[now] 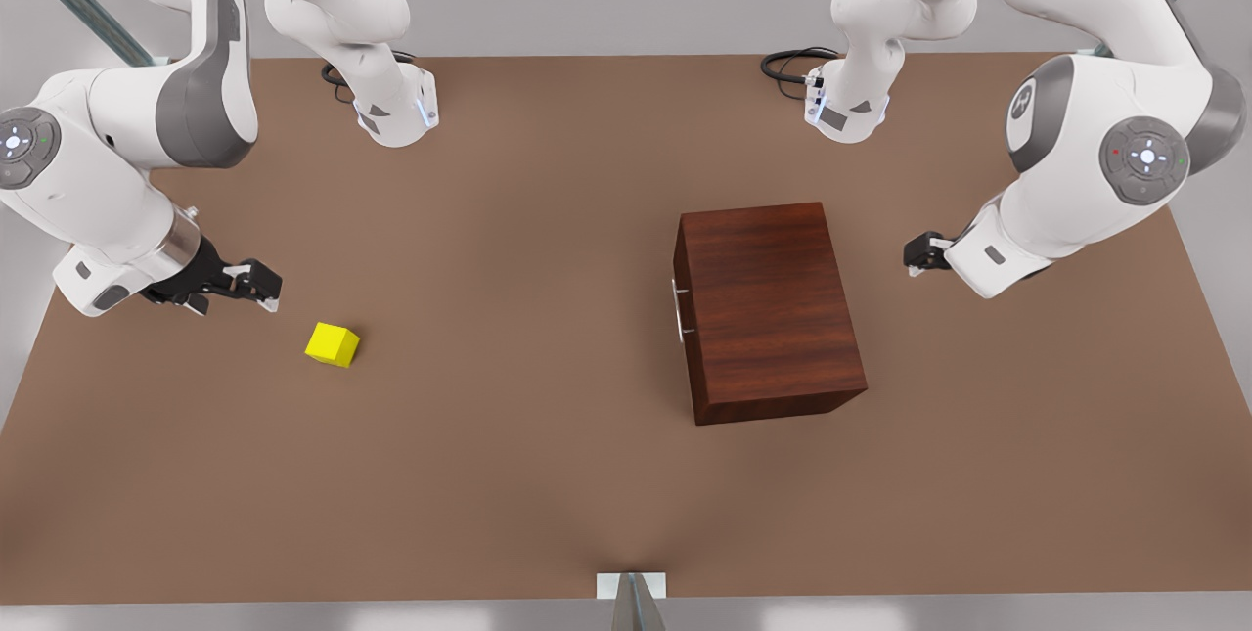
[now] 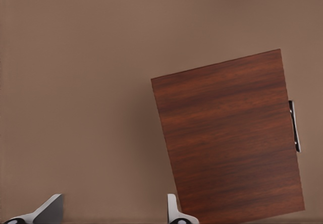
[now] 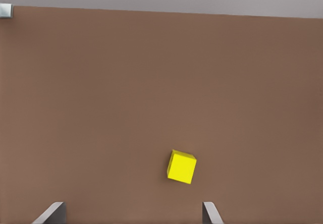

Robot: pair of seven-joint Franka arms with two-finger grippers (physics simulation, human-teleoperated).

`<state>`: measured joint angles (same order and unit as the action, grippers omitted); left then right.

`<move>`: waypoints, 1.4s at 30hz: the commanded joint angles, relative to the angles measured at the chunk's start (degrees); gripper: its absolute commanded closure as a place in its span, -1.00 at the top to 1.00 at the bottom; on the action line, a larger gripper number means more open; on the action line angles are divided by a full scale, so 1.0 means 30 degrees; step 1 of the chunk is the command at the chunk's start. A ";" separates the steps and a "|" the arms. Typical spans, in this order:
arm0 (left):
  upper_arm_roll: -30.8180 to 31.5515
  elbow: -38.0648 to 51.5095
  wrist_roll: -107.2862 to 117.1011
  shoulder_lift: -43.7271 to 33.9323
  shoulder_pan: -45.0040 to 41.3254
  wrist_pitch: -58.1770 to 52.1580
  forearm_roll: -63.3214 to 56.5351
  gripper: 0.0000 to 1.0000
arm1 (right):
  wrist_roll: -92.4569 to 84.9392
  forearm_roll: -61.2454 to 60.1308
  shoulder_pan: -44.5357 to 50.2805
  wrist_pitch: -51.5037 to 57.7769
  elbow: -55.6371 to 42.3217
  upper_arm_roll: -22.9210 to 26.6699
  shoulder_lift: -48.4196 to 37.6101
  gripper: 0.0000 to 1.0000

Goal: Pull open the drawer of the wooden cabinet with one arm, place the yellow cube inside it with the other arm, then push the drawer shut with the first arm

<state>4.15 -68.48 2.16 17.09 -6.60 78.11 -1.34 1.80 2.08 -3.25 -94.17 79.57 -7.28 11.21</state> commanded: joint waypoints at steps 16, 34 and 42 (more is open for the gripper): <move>-0.0005 0.0941 2.9865 0.6870 -1.0955 0.7978 -0.0960 1.00 | 0.0222 0.0037 0.0059 -0.0427 -0.0039 -0.0064 0.0072 1.00; -0.0327 0.1646 2.4917 0.9185 -1.1805 0.6776 -0.3392 0.51 | 0.0659 0.0155 -0.0703 -0.7663 0.6376 -0.0034 0.2181 1.00; -0.0415 0.1558 2.1285 0.9243 -1.1717 0.6747 -0.3802 0.45 | 0.8483 -0.1515 -0.2813 -0.7458 0.8368 -0.0034 0.4086 1.00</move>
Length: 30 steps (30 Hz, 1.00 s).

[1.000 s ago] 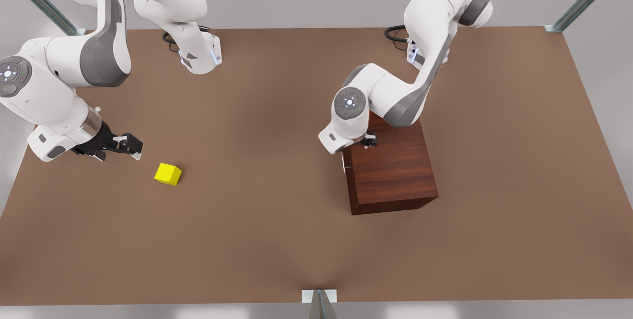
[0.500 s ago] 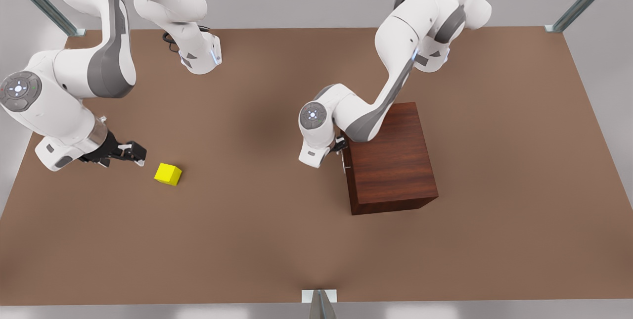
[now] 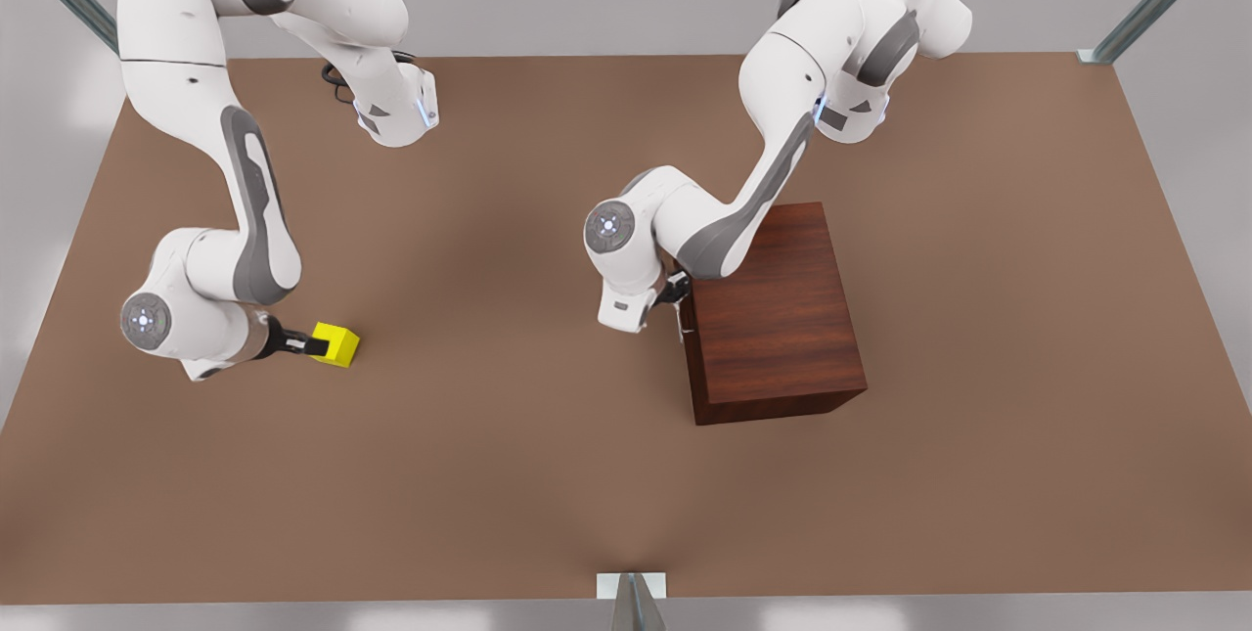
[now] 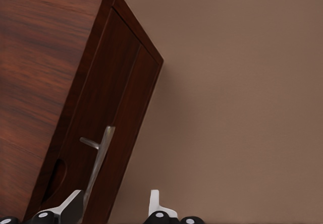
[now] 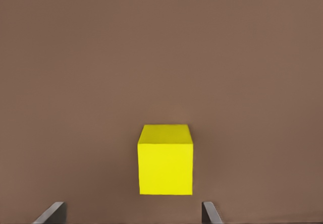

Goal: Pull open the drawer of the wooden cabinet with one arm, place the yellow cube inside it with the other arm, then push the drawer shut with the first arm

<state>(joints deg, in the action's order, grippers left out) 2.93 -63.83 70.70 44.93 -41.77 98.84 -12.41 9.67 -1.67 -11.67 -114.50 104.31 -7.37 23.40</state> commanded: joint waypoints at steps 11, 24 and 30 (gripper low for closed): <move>-0.0039 -0.0051 -0.3733 0.0286 0.0067 0.0100 -0.0696 0.46 | 0.5889 0.0732 0.0141 -0.2233 0.1559 -0.0034 0.0726 1.00; 0.0166 0.0066 -0.3089 0.0609 -0.0256 0.0685 -0.0579 0.46 | 0.4162 0.1553 -0.0122 -0.3493 0.1706 -0.0034 0.1693 1.00; 0.0518 0.0125 -0.2297 0.0638 -0.0666 0.1271 -0.0491 0.46 | 0.3781 0.1817 -0.0122 -0.4078 0.1852 -0.0034 0.1956 1.00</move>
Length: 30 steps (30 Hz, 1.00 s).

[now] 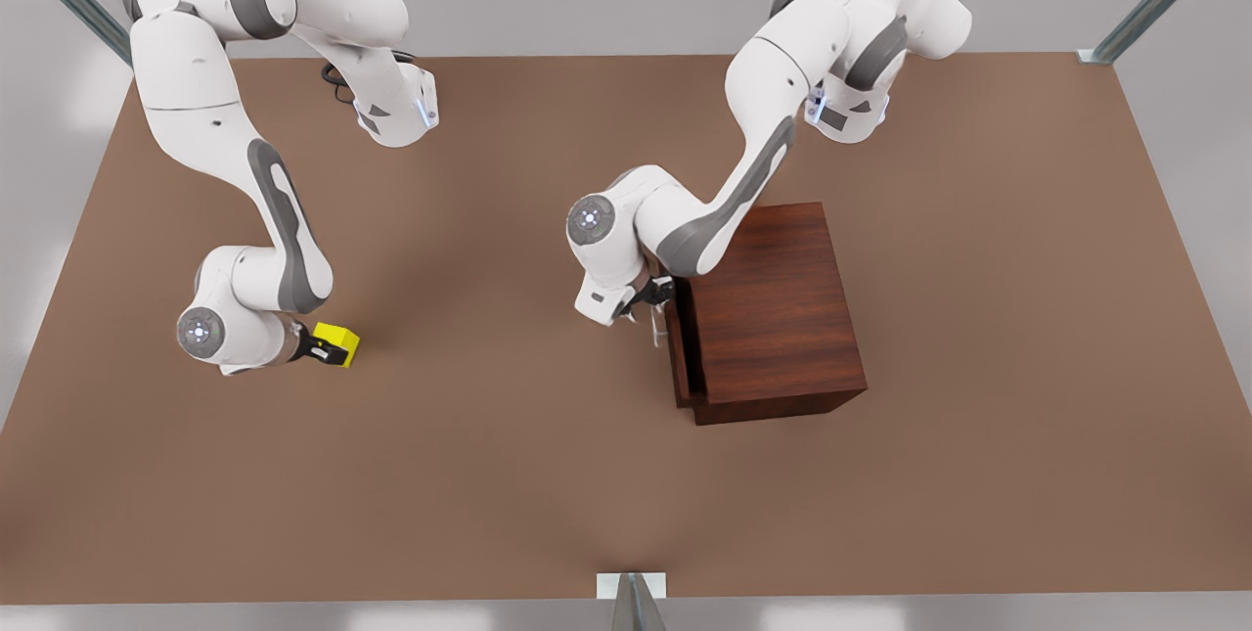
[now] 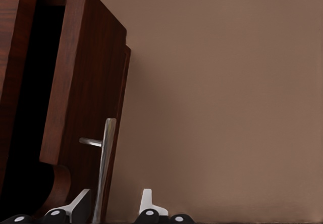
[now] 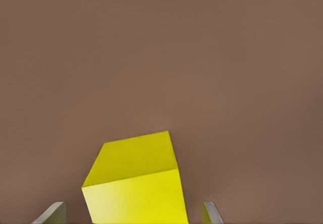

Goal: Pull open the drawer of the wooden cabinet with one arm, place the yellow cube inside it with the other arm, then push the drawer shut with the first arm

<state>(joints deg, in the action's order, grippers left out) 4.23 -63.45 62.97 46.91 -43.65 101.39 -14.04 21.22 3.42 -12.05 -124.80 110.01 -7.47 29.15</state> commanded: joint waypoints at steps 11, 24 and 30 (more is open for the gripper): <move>0.0083 0.0056 0.0223 -0.0022 -0.0128 0.1387 0.0022 0.46 | -0.0219 0.0676 -0.0025 -0.2842 0.1006 -0.0001 0.0448 0.81; 0.0083 0.0758 0.0310 0.0476 -0.0684 0.3028 -0.0065 0.46 | -0.0278 0.0676 0.0062 -0.2582 0.1065 -0.0001 0.0128 0.30; 0.0288 0.3512 0.2420 -0.0459 -0.1769 0.1946 0.1543 0.49 | -0.0834 0.0558 0.0033 0.0142 -0.0749 -0.1025 -0.0840 0.21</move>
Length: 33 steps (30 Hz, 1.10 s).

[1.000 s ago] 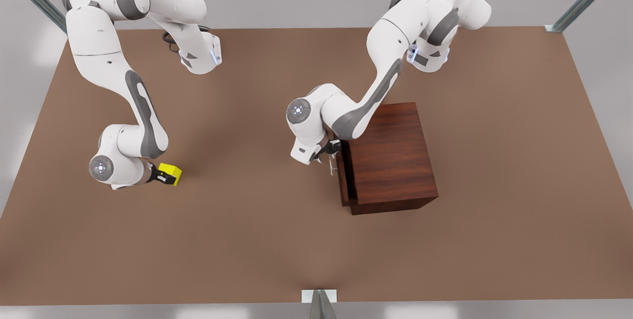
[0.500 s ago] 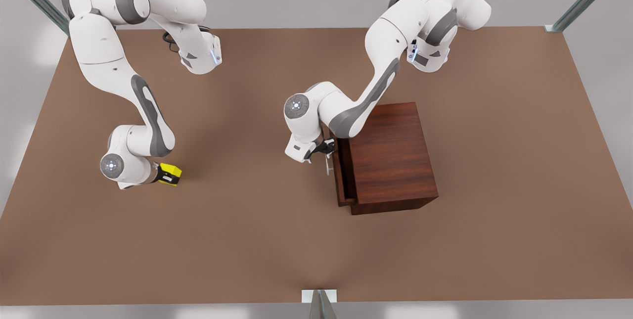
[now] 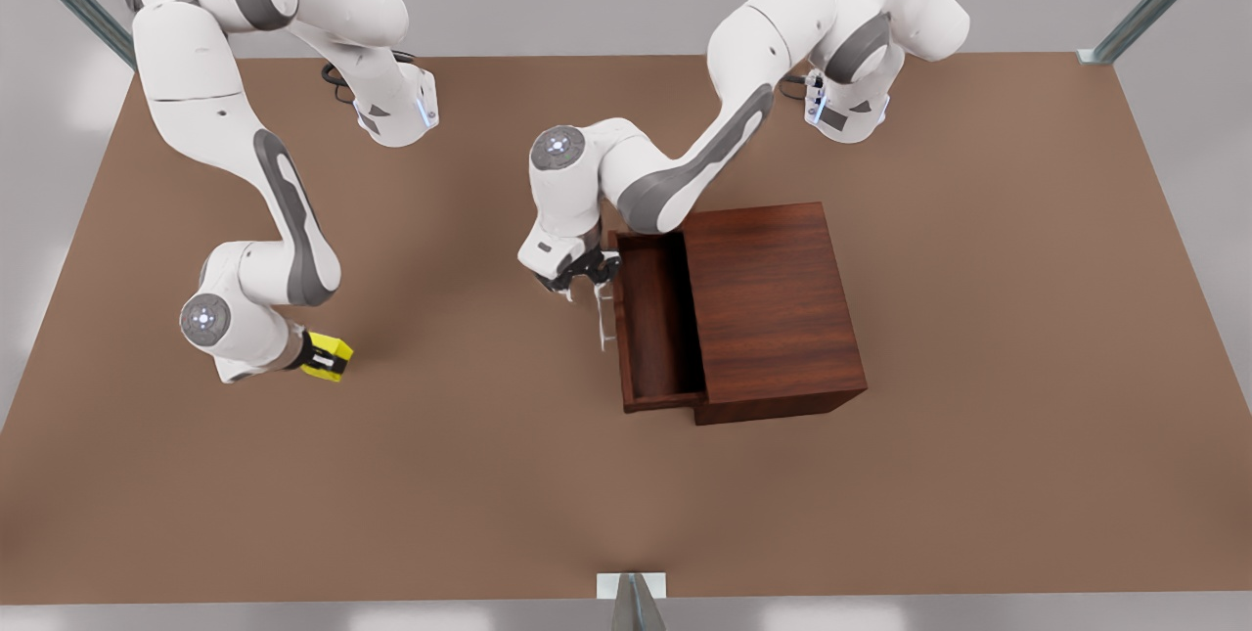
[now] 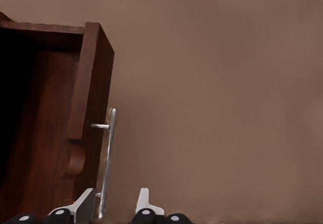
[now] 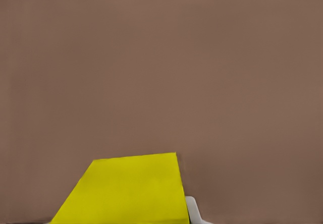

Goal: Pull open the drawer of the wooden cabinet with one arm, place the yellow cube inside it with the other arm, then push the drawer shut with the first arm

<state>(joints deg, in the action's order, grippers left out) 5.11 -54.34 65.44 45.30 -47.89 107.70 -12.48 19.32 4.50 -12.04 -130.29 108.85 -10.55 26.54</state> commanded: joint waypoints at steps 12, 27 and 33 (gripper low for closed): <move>-0.0971 0.0272 -0.7181 -0.3410 0.9784 -1.0645 0.4453 -0.48 | 0.5393 -0.0300 0.4538 1.0294 -0.9678 -0.4072 -0.0174 0.20; -0.1000 -0.0987 1.0793 -0.3586 0.9754 -0.6633 0.6358 -0.57 | 1.3071 -0.0330 1.1718 1.1702 -1.6681 -0.4629 0.4659 0.11; -0.0971 -0.1134 1.0793 -0.3615 0.9784 -0.6340 0.6358 -0.57 | 1.4858 -0.0330 1.3037 1.1057 -1.8059 -0.4629 0.6066 0.11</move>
<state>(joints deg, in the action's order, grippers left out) 2.18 -57.75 80.17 34.54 -18.51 87.40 6.52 44.92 3.11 26.81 -96.80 54.89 -24.38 44.54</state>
